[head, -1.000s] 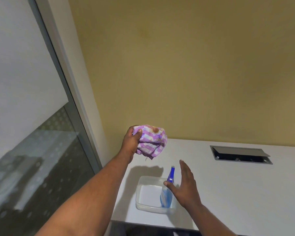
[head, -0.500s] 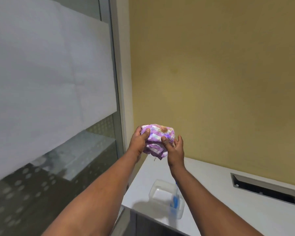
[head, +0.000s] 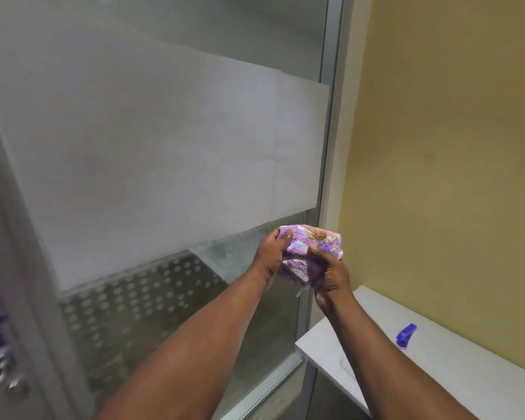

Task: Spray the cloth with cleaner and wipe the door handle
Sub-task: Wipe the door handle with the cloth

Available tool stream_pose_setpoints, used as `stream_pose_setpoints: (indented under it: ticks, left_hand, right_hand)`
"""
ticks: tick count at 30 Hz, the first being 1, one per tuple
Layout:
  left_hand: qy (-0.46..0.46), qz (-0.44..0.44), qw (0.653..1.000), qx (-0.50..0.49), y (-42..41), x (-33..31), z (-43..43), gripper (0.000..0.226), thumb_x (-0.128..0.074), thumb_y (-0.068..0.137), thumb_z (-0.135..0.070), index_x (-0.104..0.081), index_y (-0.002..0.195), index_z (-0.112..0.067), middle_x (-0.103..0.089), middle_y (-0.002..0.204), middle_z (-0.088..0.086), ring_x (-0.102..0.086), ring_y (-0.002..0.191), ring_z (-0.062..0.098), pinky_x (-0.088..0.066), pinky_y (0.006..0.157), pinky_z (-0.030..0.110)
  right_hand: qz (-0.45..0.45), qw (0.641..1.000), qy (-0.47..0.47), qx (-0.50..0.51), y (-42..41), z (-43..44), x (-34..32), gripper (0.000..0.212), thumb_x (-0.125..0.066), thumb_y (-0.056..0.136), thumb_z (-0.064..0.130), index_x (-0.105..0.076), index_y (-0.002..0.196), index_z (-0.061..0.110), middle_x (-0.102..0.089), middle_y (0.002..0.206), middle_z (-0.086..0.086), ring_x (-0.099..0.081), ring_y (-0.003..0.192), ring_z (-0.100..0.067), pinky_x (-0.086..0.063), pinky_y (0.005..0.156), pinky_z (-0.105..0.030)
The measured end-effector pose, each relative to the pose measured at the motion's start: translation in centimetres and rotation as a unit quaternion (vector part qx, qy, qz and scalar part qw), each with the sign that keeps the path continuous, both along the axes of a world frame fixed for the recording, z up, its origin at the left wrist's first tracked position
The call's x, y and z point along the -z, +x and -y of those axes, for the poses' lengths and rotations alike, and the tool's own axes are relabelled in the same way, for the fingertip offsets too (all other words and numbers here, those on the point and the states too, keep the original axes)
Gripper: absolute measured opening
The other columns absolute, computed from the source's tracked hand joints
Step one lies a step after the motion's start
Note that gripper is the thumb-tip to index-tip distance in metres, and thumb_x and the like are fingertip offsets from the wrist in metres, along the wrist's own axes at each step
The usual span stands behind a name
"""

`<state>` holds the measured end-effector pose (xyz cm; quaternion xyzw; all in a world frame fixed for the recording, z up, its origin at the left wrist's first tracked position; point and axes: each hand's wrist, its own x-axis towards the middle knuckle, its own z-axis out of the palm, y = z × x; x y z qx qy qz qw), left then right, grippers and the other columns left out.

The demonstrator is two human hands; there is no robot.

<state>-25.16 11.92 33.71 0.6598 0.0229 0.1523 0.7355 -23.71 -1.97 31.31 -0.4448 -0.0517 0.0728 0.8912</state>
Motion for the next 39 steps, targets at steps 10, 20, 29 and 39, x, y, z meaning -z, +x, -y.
stream_pose_setpoints:
  ticks: [10,20,29,39]
  left_hand:
    - [0.068,-0.009,0.988,-0.137,-10.5,-0.3,-14.5,0.032,-0.077,0.091,-0.026,-0.074,0.102,0.005,-0.069,0.083,0.007,-0.062,0.068,0.015,-0.051,0.06,0.023]
    - [0.074,-0.033,0.97,-0.231,-20.1,0.0,-28.4,0.029,-0.053,0.1,-0.006,-0.062,0.072,-0.006,-0.058,0.065,0.009,-0.05,0.058,0.017,-0.042,0.06,0.028]
    - [0.171,0.067,0.93,-0.319,-30.8,-0.3,-39.8,0.036,-0.041,0.089,-0.027,-0.073,0.098,-0.011,-0.067,0.073,0.011,-0.059,0.063,0.019,-0.048,0.063,0.029]
    - [0.731,0.071,0.591,-0.334,-38.3,-2.8,-49.5,0.064,-0.048,0.095,-0.019,-0.038,0.157,-0.009,-0.033,0.166,0.01,-0.021,0.158,0.027,-0.01,0.129,0.051]
  right_hand:
    - [-0.035,0.995,0.004,-0.091,-7.6,-14.7,-1.3,0.047,-0.074,0.086,0.01,-0.063,0.129,-0.004,-0.07,0.118,-0.032,-0.068,0.1,-0.056,-0.053,0.079,-0.076]
    - [-0.034,0.986,0.015,-0.163,-15.5,-28.9,-0.6,0.049,-0.077,0.08,0.015,-0.063,0.118,-0.012,-0.072,0.09,-0.033,-0.071,0.061,-0.046,-0.058,0.053,-0.057]
    - [0.002,0.99,0.012,-0.138,-22.4,-40.3,2.3,0.057,-0.079,0.072,0.014,-0.06,0.119,-0.011,-0.057,0.117,-0.051,-0.061,0.093,-0.069,-0.053,0.067,-0.077]
    - [0.23,0.938,-0.257,0.016,-29.9,-46.9,5.4,0.037,-0.086,0.079,0.03,-0.063,0.109,0.027,-0.071,0.092,0.013,-0.068,0.086,-0.008,-0.049,0.075,-0.023]
